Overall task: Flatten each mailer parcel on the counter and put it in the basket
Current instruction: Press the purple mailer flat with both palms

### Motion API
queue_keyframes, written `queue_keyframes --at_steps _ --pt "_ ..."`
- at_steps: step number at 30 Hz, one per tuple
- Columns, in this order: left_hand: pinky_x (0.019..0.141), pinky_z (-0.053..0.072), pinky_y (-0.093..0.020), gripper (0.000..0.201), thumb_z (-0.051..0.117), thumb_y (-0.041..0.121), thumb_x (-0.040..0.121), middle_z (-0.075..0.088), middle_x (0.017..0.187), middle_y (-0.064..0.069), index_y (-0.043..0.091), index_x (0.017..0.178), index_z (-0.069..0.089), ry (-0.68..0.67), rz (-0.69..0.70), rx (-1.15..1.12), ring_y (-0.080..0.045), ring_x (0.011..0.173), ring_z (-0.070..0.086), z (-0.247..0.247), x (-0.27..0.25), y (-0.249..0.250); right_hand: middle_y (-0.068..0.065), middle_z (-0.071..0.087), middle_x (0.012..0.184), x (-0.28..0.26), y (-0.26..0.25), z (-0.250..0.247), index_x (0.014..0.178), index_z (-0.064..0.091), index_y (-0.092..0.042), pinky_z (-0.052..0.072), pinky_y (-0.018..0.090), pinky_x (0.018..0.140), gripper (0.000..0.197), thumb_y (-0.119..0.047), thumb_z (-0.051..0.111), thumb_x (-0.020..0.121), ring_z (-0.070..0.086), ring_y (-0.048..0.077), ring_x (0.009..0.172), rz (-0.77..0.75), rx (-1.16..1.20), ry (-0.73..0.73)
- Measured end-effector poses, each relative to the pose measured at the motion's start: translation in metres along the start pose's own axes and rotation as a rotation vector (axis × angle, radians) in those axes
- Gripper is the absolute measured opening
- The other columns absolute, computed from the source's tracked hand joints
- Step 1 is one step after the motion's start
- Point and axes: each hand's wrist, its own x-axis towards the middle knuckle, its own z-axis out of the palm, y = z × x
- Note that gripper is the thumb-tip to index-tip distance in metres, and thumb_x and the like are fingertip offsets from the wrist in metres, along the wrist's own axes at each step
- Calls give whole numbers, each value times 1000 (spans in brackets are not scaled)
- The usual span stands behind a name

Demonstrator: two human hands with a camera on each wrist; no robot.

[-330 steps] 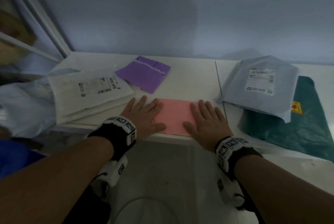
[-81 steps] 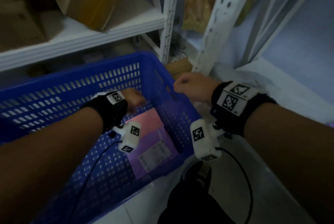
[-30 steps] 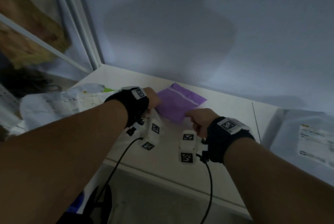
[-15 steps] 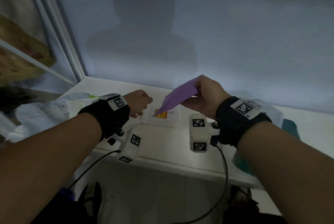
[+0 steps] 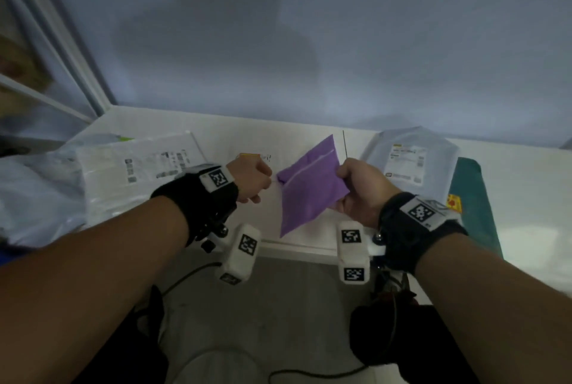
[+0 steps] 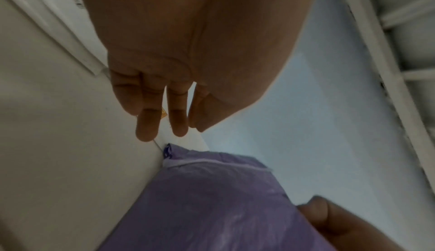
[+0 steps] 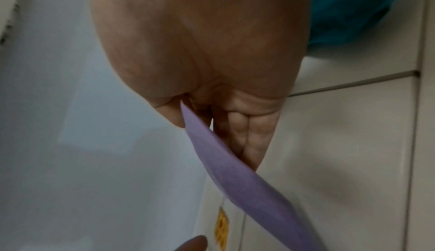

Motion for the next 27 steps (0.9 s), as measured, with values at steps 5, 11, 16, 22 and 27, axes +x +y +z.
queue_keyframes --at_steps 5,11,16,22,27 --pt "89 45 -29 21 54 24 93 62 122 -7 21 113 60 57 148 428 -27 109 59 16 14 -3 12 55 91 15 7 0 105 57 -5 56 35 73 28 -4 36 85 55 21 74 6 157 -56" --pt "92 47 -38 20 50 26 93 58 122 -7 22 112 58 47 200 534 -28 105 58 21 7 -11 13 57 77 13 18 -5 80 57 -11 55 32 67 11 -7 48 85 56 22 60 75 -392 117" --pt "96 46 -41 28 48 28 95 54 128 -5 23 123 53 61 167 579 -25 110 55 27 0 -21 18 62 118 14 13 -14 109 64 -8 54 38 91 19 -17 55 95 63 31 107 25 -868 248" --pt "102 39 -38 40 50 30 94 50 135 -7 15 131 49 67 263 561 -27 122 48 31 14 -20 17 47 135 19 14 -5 130 47 -13 42 44 103 44 -31 54 90 46 38 123 -144 -1309 510" --pt "110 34 -41 49 47 18 89 41 147 -6 18 138 43 -23 325 626 -29 133 39 49 35 -10 13 48 133 30 39 13 131 51 -17 44 43 99 45 -39 50 92 48 35 121 -274 -1562 318"
